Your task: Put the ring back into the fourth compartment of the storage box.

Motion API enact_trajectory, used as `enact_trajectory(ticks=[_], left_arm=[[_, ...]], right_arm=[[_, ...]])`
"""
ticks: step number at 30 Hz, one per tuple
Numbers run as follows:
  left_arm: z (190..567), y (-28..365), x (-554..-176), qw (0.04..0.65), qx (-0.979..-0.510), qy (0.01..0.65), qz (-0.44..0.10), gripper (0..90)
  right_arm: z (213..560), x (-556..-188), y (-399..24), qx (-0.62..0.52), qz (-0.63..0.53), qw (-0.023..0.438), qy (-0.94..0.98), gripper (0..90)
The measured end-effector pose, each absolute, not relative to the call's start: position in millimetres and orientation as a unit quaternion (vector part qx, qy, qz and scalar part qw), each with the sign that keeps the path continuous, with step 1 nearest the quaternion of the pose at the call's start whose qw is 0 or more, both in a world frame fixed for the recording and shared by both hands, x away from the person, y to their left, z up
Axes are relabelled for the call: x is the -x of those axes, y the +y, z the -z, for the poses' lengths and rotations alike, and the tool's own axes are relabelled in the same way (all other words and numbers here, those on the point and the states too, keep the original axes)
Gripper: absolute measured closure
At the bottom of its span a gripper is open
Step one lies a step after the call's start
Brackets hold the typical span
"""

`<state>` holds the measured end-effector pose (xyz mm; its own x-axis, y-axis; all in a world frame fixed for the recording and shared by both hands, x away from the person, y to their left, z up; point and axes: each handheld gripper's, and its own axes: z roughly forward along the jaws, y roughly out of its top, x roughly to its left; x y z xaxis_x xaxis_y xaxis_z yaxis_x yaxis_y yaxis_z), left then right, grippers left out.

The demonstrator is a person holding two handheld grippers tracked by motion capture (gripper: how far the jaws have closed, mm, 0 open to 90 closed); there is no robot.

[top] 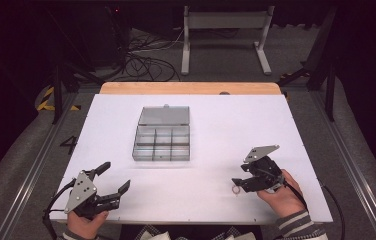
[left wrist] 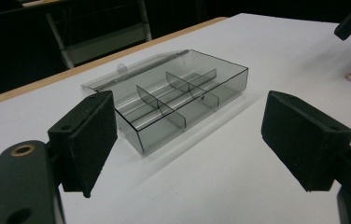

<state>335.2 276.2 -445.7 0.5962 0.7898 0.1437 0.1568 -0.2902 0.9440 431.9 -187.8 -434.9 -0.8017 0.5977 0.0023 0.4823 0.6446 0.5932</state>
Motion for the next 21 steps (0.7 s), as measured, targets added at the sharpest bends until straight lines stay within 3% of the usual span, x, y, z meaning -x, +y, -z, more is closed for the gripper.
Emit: enact_trajectory(ticks=[21], left_arm=[[446.4,275.3,-335.3,0.502,-0.739,0.323,-0.313,18.8]], right_arm=[[455.1,-434.3,-171.4,-0.298,-0.211,0.078,0.928,64.7]])
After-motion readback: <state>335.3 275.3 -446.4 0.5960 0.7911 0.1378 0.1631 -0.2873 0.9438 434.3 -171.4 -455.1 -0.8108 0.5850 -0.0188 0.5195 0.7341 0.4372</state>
